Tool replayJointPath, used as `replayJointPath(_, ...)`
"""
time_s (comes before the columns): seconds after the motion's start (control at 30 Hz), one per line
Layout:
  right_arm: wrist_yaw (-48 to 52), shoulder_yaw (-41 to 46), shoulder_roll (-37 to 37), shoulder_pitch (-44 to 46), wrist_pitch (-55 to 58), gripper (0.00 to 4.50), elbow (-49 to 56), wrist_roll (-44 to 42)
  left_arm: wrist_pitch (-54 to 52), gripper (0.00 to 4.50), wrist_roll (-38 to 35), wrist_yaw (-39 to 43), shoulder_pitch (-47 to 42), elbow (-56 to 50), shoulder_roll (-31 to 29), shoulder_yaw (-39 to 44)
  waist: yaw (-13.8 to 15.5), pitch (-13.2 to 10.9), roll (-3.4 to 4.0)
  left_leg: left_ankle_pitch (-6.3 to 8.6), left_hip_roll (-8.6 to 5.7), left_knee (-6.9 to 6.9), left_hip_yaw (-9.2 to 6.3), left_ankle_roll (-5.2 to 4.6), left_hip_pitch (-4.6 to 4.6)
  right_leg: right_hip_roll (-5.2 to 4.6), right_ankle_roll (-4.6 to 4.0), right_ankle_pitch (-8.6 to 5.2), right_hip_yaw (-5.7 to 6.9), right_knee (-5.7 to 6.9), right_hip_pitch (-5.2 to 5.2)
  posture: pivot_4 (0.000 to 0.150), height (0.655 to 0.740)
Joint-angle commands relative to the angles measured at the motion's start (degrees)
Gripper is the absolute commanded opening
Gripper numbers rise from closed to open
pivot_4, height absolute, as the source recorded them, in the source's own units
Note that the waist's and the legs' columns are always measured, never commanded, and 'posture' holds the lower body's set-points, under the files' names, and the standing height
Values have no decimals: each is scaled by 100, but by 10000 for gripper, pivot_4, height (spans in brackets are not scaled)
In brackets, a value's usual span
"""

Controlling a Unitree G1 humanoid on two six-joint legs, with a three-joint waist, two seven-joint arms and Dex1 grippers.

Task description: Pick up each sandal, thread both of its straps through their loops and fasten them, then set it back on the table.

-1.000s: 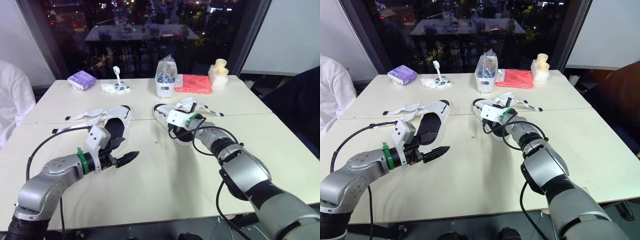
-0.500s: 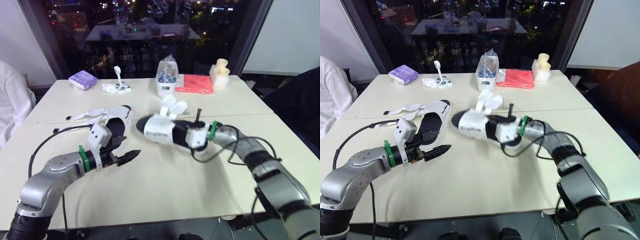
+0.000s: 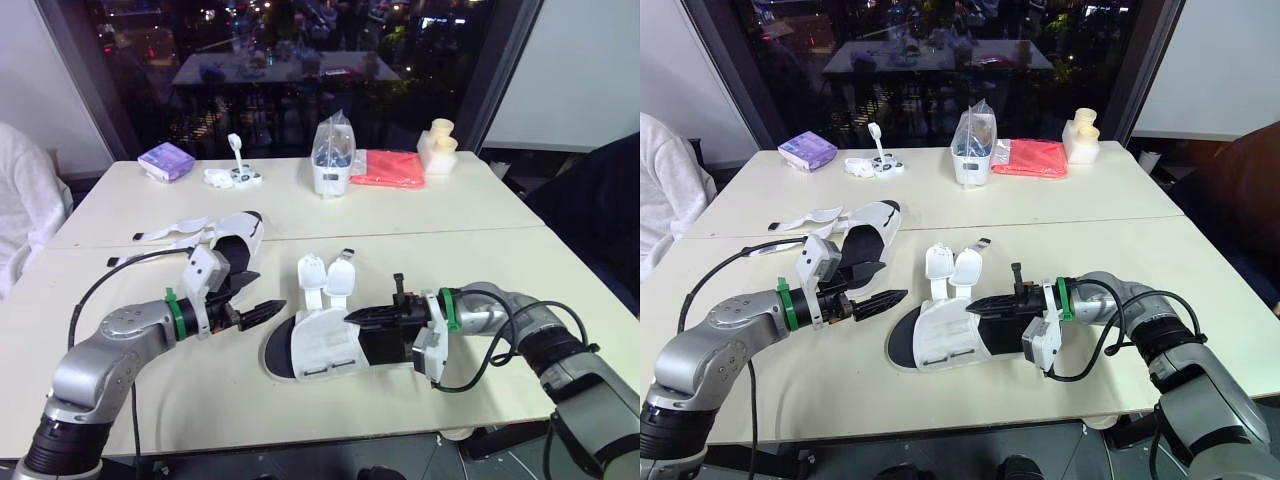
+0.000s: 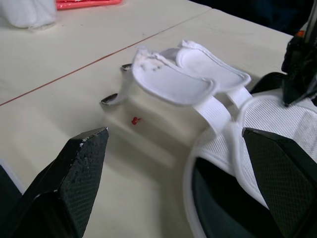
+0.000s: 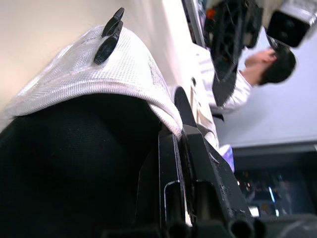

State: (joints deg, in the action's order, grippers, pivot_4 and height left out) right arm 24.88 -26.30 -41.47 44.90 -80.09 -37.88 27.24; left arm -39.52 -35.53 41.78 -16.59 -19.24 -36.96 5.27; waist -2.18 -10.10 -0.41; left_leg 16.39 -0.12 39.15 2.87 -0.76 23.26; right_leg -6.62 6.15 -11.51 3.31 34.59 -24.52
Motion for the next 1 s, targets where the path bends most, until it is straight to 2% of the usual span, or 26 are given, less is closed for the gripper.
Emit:
replayJointPath(0.03,-104,121,58,59,-74,472,34,28,96,45000,5,3,-12,-206,8,48,9,0,0,0,0,0,0,0,0,0,0,0,0,0,0,1500,7400)
replayJointPath(0.37,163,-51,18,-75,220,472,82,-43,67,45000,-9,-18,65,-307,-24,48,17,0,0,-1,0,0,0,1,0,0,-4,-2,-1,0,0,1500,7400)
replayJointPath(0.47,400,-90,-109,-157,449,8621,200,-347,146,45000,59,91,147,-350,-104,8,17,0,0,-1,0,0,0,1,0,0,-4,-2,-1,0,1,1500,7400)
replayJointPath(0.5,480,-95,-162,-186,508,14423,250,-442,182,45000,52,117,160,-354,-93,15,17,0,0,0,0,0,0,1,0,0,-4,-2,-1,1,1,1500,7400)
replayJointPath(0.57,647,-99,-287,-243,638,22501,365,-661,241,45000,39,171,160,-360,-86,33,23,0,0,-1,0,1,0,1,-1,0,-5,-2,-1,1,2,1500,7400)
replayJointPath(0.63,848,-101,-443,-302,832,32981,523,-918,285,45000,63,231,146,-358,-118,23,49,0,0,0,0,2,-1,0,-2,0,-6,-3,-1,2,2,1500,7400)
replayJointPath(0.73,1380,-136,-761,-431,1338,44721,876,-1445,397,45000,156,398,137,-320,-226,-46,114,0,0,0,0,2,0,-1,-3,-1,-7,-4,-1,1,3,1500,7400)
replayJointPath(0.87,2278,1,-1142,-660,2524,44721,1558,-2485,595,45000,291,655,116,-222,-324,-139,147,0,0,15,0,3,0,-27,-4,-2,-19,-10,-1,1,4,1500,7400)
replayJointPath(1.0,3181,479,-1521,-993,4865,44721,2632,-3922,1127,45000,652,1299,49,86,-585,-460,158,0,0,19,0,4,-1,-34,-5,-4,-22,-10,0,1,6,1500,7400)
